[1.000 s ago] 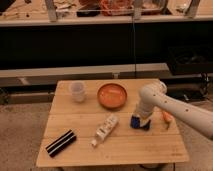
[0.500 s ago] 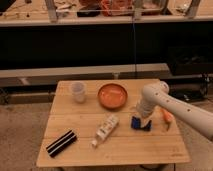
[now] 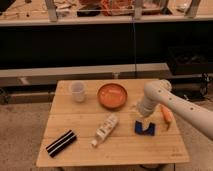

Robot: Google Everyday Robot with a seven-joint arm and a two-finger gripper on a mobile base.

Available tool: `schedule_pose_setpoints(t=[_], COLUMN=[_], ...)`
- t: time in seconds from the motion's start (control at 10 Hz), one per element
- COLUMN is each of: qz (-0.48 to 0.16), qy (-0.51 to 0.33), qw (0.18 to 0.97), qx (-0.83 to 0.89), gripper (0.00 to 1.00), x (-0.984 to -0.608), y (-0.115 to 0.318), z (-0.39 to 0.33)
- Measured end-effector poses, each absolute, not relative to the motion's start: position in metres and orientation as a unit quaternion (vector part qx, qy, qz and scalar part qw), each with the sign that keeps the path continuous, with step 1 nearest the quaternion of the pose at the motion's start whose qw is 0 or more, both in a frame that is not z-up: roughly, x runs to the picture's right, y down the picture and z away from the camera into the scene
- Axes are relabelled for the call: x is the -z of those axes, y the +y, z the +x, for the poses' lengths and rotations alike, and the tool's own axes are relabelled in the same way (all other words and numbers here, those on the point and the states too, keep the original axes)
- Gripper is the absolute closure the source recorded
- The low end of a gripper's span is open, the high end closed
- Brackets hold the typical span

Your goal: Wipe the white sponge on the table

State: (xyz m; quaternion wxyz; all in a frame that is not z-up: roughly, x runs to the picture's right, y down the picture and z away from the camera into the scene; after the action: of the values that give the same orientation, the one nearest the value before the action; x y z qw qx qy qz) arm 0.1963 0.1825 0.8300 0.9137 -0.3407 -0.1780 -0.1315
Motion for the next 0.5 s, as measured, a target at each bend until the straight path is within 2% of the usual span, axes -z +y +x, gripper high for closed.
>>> schedule_pose_setpoints(t=[0.5], qz=[-0.358], qy=[-0.181], qw=[0.913], qx=[0.073], gripper=[0.2], x=[-0.801], y=[0.194], z=[0.201])
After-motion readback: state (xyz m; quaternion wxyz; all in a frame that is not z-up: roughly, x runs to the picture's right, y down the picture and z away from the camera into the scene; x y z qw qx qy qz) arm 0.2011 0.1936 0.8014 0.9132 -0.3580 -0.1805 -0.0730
